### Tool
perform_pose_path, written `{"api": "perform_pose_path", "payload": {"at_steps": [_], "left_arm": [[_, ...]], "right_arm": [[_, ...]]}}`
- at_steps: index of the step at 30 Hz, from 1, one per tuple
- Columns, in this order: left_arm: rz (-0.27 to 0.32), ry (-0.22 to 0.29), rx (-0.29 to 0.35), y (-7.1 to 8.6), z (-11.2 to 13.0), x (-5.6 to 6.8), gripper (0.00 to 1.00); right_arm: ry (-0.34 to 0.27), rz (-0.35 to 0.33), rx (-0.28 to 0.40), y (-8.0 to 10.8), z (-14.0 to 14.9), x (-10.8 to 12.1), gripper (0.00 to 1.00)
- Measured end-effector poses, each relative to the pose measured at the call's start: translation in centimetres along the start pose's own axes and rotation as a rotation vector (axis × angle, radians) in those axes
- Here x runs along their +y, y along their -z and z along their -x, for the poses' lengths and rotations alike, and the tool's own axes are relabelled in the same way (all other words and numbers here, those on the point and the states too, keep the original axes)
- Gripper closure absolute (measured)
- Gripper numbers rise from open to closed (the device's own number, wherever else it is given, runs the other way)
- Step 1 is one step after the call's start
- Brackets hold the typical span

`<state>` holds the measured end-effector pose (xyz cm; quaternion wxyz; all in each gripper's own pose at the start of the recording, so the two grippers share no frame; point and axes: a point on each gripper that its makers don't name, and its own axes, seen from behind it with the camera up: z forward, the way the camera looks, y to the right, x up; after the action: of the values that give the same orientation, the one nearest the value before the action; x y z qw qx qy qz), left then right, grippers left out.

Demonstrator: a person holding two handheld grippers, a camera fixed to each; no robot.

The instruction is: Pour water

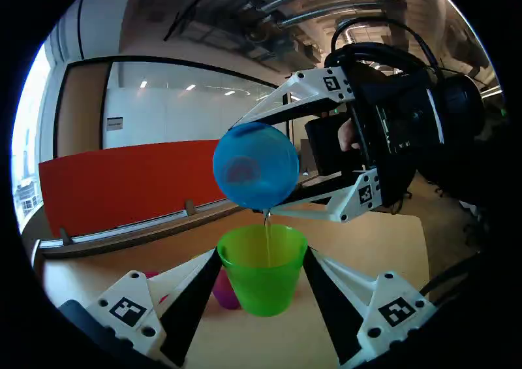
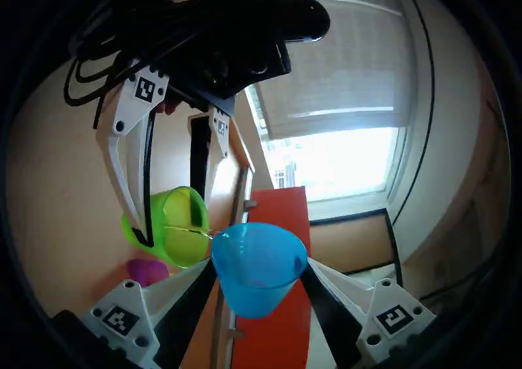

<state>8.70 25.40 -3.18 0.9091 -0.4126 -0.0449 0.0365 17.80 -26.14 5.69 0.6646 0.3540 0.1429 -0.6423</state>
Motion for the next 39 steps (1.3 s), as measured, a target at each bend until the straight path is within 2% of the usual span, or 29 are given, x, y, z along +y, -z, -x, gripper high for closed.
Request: {"api": "perform_pose_path", "payload": {"at_steps": [39], "left_arm": [[0.004, 0.000, -0.002, -0.52, 0.30, 0.02, 0.12]], "right_arm": [[0.108, -0.007, -0.017, -0.10, 0.52, 0.30, 0.09]]}}
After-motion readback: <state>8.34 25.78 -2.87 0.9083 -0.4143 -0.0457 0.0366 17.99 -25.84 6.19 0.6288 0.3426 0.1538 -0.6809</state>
